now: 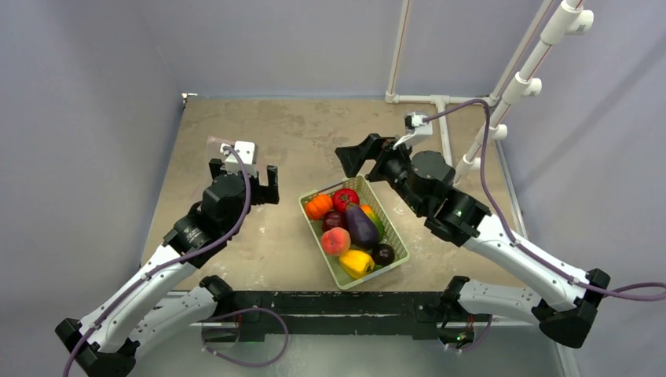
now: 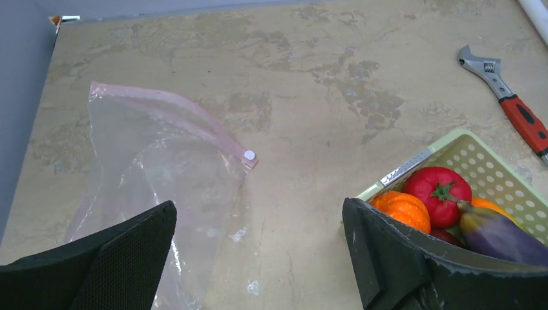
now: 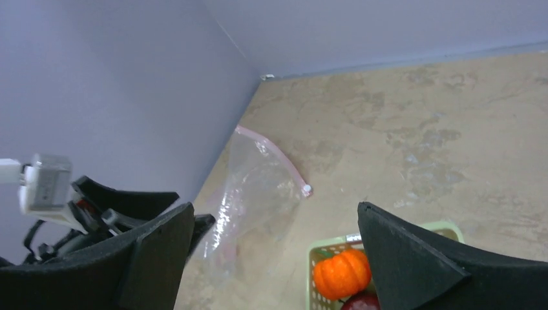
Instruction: Place the food in the zip-top bag and seal the zipper
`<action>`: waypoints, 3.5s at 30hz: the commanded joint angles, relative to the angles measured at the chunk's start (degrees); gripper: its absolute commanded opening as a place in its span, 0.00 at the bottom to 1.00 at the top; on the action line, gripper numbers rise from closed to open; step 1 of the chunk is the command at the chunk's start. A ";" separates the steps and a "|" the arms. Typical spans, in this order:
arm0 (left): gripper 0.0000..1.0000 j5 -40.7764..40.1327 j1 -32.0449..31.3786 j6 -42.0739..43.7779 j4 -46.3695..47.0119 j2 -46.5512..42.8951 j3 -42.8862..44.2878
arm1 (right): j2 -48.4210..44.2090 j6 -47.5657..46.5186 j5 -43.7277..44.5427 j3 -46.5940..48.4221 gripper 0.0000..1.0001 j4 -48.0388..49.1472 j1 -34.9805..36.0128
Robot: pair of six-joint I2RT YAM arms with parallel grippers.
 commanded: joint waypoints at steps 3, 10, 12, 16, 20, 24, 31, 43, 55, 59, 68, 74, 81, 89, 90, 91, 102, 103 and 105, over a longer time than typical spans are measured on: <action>0.99 -0.16 0.09 0.06 -0.99 -1.60 -0.59 | -2.40 -2.77 -6.31 0.99 0.99 2.55 -0.10; 0.99 -1.10 0.13 0.38 -1.15 -1.46 -0.81 | -1.68 -6.16 -11.91 1.47 0.98 1.52 -0.10; 0.99 -1.33 0.09 0.35 -1.25 -1.97 -0.91 | -0.22 -6.46 -14.11 1.79 0.96 0.55 -0.03; 0.99 -2.65 0.09 0.29 -1.46 -2.64 -1.03 | 2.06 -5.96 -15.83 1.89 0.91 -0.21 1.74; 0.99 -2.71 0.13 0.25 -1.43 -2.68 -1.07 | 4.31 -4.32 -15.67 2.56 0.87 -1.47 4.52; 0.99 -2.87 0.09 0.23 -1.64 -2.35 -0.99 | 7.56 -2.68 -14.44 3.32 0.85 -3.84 9.00; 0.99 -3.87 0.12 0.02 -2.11 -3.46 -0.99 | 12.76 -0.72 -13.36 2.79 0.75 -8.40 14.94; 0.98 -4.85 0.09 -0.17 -2.36 -4.05 -0.76 | 19.01 5.03 -12.06 2.99 0.64 -14.02 20.59; 0.99 -5.03 0.14 -0.26 -2.48 -4.41 -0.81 | 23.95 10.33 -7.27 3.51 0.59 -20.02 21.09; 0.99 -4.94 0.07 -0.33 -2.48 -4.42 -0.80 | 26.23 11.83 -5.52 4.07 0.59 -21.60 21.09; 0.98 -4.86 0.11 -0.29 -2.48 -4.42 -0.80 | 29.37 14.24 -3.37 4.45 0.58 -23.70 21.09; 0.99 -4.85 0.09 -0.27 -2.43 -4.50 -0.81 | 30.85 14.86 -2.69 4.28 0.58 -24.36 21.07; 0.99 -4.77 0.12 -0.38 -2.55 -4.50 -0.82 | 33.08 16.09 -0.75 4.67 0.51 -24.75 21.09; 0.99 -4.59 0.14 -0.36 -2.51 -3.98 -0.78 | 35.35 17.82 3.64 6.24 0.32 -27.44 21.09; 0.99 -4.55 0.10 -0.39 -2.55 -3.93 -0.77 | 35.48 17.85 3.93 6.36 0.29 -27.54 21.09; 0.99 -4.53 0.09 -0.48 -2.55 -3.97 -0.81 | 35.57 17.85 4.21 6.38 0.27 -27.63 21.09; 0.99 -4.84 0.13 -0.46 -2.65 -4.06 -0.79 | 37.54 17.30 9.85 8.54 0.18 -29.53 18.11; 0.99 -4.90 0.14 -0.45 -2.65 -4.07 -0.83 | 37.22 15.33 10.15 8.46 0.05 -29.20 17.38; 0.99 -4.96 0.14 -0.45 -2.63 -4.07 -0.83 | 36.39 13.60 10.87 8.20 0.00 -28.61 15.69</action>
